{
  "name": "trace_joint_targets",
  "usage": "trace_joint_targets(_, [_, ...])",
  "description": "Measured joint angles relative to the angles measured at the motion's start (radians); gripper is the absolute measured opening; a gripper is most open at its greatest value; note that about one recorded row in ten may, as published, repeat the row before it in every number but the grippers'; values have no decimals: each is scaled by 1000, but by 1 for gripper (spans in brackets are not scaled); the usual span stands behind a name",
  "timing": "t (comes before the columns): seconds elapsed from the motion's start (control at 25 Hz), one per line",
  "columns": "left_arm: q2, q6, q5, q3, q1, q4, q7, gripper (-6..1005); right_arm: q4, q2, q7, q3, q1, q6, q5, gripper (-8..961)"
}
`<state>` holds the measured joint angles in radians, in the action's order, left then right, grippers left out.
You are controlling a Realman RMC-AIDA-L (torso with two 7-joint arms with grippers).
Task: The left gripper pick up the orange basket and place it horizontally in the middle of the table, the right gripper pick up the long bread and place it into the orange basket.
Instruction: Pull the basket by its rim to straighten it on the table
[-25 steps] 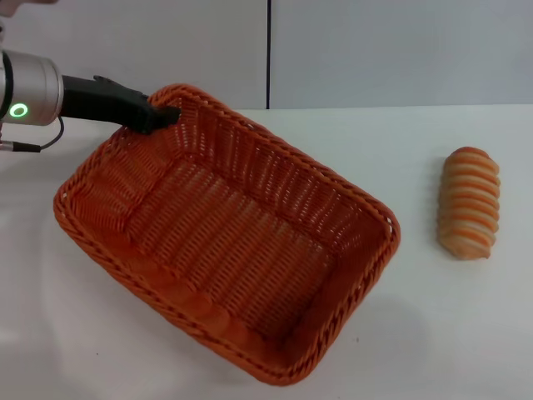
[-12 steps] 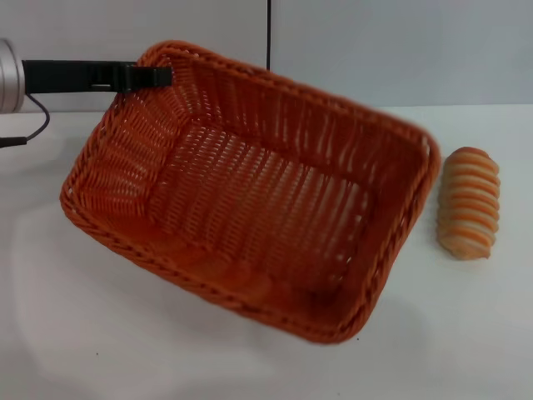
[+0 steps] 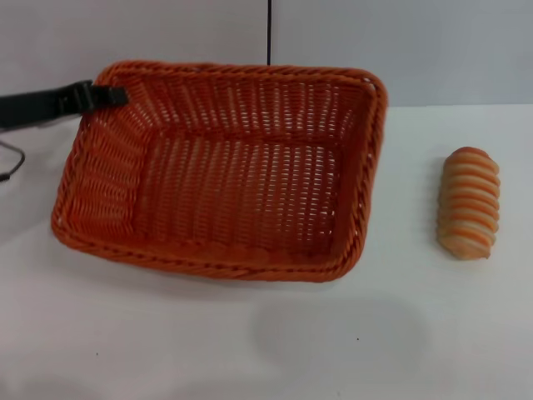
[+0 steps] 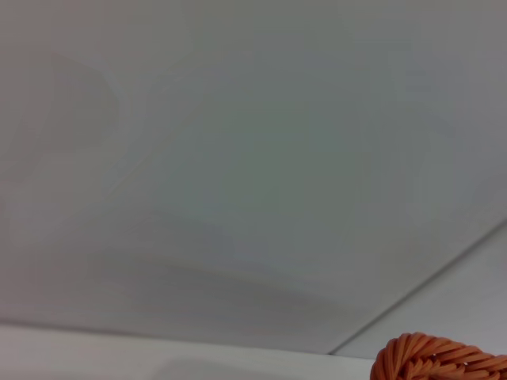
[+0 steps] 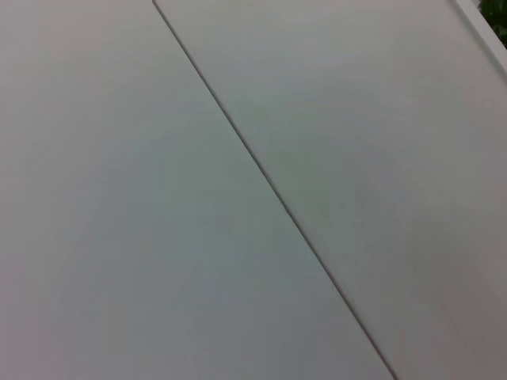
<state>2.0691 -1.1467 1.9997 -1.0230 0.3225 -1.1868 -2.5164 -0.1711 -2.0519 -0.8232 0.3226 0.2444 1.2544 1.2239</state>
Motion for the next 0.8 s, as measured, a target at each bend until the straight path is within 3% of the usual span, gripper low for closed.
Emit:
trace_joint_targets(0.24, [-3, 68, -55, -42, -79, 25, 1, 170, -7, 6, 0, -6, 10, -16, 0, 492])
trace_joint_targets(0.8, [-6, 47, -87, -40, -117, 56, 51, 171, -8, 21, 0, -57, 43, -46, 0, 495])
